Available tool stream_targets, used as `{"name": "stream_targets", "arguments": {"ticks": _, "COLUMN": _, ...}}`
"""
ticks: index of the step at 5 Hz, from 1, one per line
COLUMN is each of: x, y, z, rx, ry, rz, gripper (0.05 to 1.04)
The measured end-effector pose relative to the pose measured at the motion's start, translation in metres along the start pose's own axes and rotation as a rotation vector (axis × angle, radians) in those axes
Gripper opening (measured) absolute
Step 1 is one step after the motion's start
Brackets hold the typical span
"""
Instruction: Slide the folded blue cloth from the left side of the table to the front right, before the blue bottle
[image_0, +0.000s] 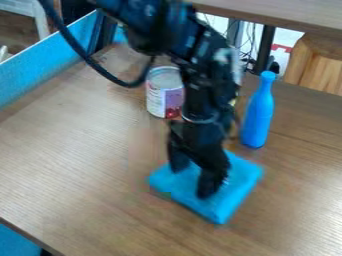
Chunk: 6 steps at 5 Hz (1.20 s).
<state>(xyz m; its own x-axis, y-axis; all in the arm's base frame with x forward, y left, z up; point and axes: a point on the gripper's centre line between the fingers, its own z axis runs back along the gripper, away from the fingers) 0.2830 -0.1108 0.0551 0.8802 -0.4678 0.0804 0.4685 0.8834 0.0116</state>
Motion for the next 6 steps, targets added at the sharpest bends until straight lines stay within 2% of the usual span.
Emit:
{"name": "stream_targets", "arguments": {"ticks": 1, "x": 0.002, "y": -0.027, "z": 0.001, "rx": -0.007, "ry": 0.001, "rz": -0.047, "gripper": 1.0}}
{"name": "stream_targets", "arguments": {"ticks": 2, "x": 0.012, "y": -0.055, "z": 0.004, "rx": 0.008, "ry": -0.029, "rz": -0.098, "gripper": 1.0}}
{"name": "stream_targets", "arguments": {"ticks": 3, "x": 0.03, "y": -0.081, "z": -0.004, "rx": 0.031, "ry": -0.039, "rz": -0.144, "gripper": 1.0}}
{"name": "stream_targets", "arguments": {"ticks": 5, "x": 0.032, "y": -0.088, "z": -0.002, "rx": 0.03, "ry": -0.065, "rz": -0.146, "gripper": 1.0}}
{"name": "stream_targets", "arguments": {"ticks": 6, "x": 0.01, "y": -0.084, "z": 0.01, "rx": 0.02, "ry": -0.054, "rz": -0.155, "gripper": 1.0}}
